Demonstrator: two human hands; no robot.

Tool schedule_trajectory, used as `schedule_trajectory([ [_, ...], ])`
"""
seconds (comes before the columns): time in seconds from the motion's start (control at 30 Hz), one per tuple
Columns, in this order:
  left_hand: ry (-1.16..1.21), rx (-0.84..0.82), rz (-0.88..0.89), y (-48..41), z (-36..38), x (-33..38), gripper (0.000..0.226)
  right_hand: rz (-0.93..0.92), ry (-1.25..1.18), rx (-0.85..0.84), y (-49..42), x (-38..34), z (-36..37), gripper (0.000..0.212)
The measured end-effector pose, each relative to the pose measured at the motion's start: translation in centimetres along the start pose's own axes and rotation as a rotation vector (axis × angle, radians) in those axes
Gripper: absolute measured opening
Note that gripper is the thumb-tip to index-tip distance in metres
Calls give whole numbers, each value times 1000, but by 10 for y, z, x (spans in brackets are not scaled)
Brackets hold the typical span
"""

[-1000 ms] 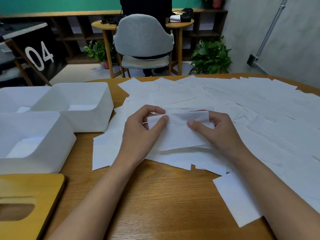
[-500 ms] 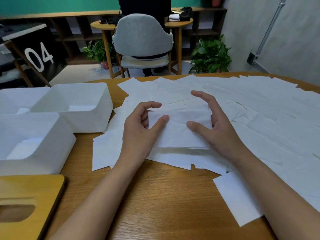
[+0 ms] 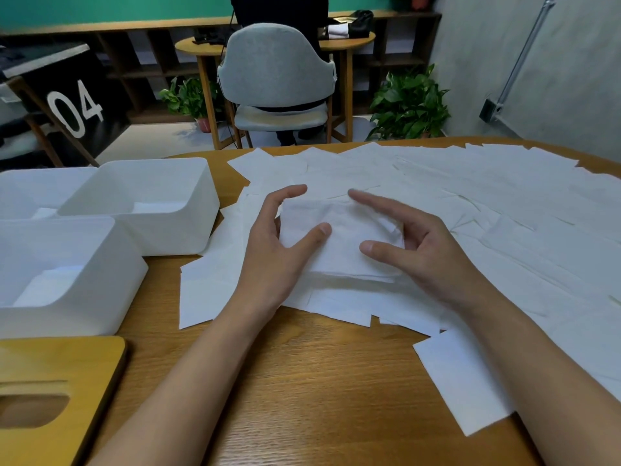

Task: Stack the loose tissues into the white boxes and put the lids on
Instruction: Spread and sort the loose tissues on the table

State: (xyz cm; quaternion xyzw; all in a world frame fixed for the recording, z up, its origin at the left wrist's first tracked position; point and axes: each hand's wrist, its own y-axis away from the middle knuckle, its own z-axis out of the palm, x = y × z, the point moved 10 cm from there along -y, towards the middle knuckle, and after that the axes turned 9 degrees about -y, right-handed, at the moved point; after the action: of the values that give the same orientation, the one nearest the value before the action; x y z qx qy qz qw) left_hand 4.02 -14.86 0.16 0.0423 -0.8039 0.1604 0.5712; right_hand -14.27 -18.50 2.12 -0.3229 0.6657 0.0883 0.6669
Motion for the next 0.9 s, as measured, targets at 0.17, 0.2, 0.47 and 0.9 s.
schedule_trajectory([
  [0.17, 20, 11, -65, -1, -1, -7, 40, 6, -196, -40, -1, 1, 1, 78],
  [0.2, 33, 13, -80, -2, -2, -9, 39, 14, -217, -43, -1, 1, 1, 75],
  [0.47, 125, -151, -113, 1, 14, -4, 57, 85, 42, 102, 1, 11, -15, 36],
  [0.9, 91, -102, -1, 1, 4, -5, 70, 110, 84, 149, 0, 18, -21, 36],
])
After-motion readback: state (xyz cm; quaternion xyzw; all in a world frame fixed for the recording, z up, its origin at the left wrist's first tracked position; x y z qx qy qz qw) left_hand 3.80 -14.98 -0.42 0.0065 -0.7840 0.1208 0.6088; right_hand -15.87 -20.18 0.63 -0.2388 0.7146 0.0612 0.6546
